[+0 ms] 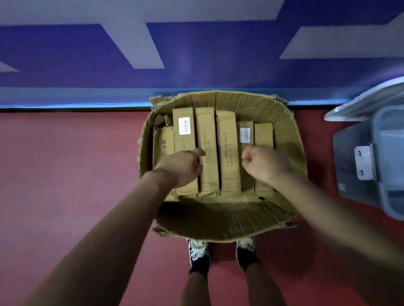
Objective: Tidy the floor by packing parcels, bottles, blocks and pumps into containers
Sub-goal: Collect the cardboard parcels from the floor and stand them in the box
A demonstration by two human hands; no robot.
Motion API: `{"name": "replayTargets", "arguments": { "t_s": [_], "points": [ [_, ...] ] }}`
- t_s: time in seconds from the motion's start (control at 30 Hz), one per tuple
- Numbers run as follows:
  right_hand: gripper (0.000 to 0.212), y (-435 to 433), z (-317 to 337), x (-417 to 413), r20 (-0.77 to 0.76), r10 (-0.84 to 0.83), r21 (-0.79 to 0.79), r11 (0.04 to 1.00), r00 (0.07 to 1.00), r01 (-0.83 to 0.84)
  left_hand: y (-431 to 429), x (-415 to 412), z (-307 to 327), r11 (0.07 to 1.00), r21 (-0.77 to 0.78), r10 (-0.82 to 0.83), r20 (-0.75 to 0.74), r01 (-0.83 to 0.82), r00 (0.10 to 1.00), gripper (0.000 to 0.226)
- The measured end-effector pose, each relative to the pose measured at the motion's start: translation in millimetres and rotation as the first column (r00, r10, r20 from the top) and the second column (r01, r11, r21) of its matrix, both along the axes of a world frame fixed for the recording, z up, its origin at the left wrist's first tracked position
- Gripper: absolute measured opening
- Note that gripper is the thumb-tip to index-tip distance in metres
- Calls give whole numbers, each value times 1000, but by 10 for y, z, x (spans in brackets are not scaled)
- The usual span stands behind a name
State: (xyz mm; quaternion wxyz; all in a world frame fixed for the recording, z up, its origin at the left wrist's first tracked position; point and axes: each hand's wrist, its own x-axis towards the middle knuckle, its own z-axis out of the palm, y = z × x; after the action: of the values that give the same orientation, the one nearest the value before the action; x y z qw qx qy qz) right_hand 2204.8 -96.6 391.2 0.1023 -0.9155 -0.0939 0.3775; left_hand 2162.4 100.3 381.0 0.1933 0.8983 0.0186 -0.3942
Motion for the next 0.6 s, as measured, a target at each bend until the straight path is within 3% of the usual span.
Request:
{"name": "replayTargets", "arguments": {
  "t_s": [0.2,0.43,0.6],
  "points": [
    [25,196,1027,-170,6,13,2,1000,1000,-13,357,-160,981,999,54,1,45,-4,999,36],
    [24,337,1830,-642,9,42,-34,999,999,-42,411,-585,1788,990,-93,112,31,-109,993,33],
    [26,271,2242,-987,20,-33,-11,999,999,33,308,-812,2138,984,-143,107,18,-103,994,32]
  ]
}}
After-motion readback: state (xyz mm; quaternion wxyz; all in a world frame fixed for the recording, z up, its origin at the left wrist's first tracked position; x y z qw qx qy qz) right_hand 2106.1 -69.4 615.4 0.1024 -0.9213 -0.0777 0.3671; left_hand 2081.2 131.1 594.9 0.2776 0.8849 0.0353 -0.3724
